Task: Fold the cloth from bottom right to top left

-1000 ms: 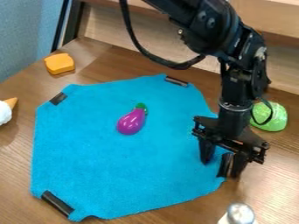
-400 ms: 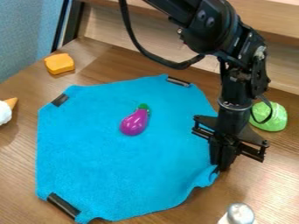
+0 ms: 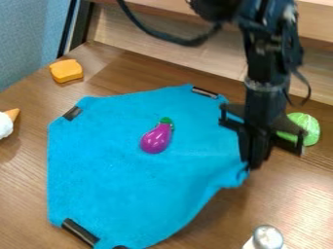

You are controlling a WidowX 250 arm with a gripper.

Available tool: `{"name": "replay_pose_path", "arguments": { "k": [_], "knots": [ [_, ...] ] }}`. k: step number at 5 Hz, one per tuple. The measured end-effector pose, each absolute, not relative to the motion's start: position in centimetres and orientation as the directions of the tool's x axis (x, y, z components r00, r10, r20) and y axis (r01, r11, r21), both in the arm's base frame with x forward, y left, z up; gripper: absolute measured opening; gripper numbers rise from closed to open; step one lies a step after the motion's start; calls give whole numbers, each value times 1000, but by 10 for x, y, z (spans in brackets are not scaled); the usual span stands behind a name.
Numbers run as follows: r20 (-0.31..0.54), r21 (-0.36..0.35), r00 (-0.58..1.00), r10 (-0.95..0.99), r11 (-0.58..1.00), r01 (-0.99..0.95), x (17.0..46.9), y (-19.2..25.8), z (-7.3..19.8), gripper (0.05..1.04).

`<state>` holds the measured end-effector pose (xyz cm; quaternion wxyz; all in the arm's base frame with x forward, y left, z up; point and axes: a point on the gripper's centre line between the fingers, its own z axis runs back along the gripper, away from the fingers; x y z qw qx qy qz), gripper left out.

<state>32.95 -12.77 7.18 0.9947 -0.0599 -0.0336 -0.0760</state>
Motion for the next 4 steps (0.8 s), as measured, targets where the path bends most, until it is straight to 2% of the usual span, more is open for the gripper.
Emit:
{"name": "replay_pose_path", "arguments": {
  "k": [1,3,4],
  "knots": [
    [95,-120,988,-124,984,135,338,-93,96,62],
    [85,-160,996,-32,986,45,338,-20,113,62],
    [76,-189,997,34,982,-19,333,15,111,62]
  ]
}}
